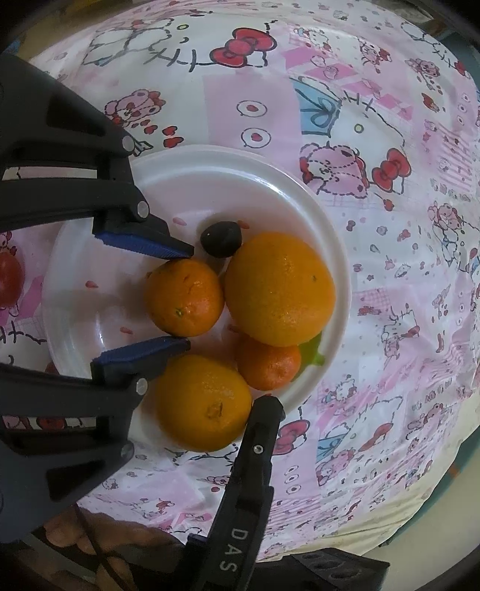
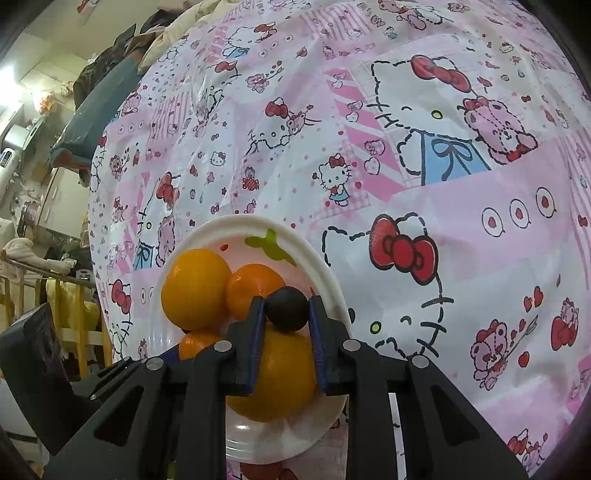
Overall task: Organize fruits
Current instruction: 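Lower the tangerine onto the plate and open the left tool while the right carries the berry, then release the dark berry onto the plate from the right tool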
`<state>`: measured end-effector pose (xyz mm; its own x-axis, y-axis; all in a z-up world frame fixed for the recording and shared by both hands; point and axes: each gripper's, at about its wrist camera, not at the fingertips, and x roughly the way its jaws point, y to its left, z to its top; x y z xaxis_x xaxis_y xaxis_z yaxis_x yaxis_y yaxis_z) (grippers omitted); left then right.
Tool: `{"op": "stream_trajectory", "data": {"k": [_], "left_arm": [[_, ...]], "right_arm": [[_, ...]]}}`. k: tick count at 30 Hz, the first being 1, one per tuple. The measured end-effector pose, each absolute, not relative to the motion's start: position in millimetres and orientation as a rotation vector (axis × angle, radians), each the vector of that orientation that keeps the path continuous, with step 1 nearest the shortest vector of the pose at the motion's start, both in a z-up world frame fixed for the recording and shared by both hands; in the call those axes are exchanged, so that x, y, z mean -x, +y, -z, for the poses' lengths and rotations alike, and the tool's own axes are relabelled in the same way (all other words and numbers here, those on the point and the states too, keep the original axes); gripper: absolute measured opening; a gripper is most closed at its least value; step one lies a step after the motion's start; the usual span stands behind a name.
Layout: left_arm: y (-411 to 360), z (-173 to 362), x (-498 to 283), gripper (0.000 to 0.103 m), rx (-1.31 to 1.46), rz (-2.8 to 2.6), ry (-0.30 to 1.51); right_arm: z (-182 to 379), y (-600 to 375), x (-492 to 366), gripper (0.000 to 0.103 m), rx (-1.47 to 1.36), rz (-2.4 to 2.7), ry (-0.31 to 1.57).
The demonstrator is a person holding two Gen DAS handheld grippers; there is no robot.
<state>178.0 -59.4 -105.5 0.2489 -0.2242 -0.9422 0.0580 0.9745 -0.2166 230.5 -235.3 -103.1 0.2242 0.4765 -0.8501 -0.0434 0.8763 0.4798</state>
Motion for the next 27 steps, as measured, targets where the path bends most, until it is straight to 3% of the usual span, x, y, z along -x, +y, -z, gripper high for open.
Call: {"op": "stream_trajectory", "data": {"k": [4, 9, 14, 27], "left_arm": [[-59.3, 105.9, -178.7, 0.039, 0.144, 0.198, 1.314], [-56.5, 103.4, -178.3, 0.068, 0.135, 0.167, 1.308], [-57.9, 97.8, -177.6, 0.071, 0.116, 0.169, 1.299], [-50.7, 76.4, -167.0, 0.072, 0.126, 0.177, 1.236]], "right_arm": [[101.8, -233.1, -230.7, 0.028, -0.379, -0.365, 1.302], [99.3, -230.7, -231.4, 0.030, -0.364, -0.364, 1.289], [89.0, -227.4, -229.6, 0.062, -0.332, -0.362, 1.253], [68.5, -218.5, -222.3, 0.062, -0.264, -0.375, 1.212]]}}
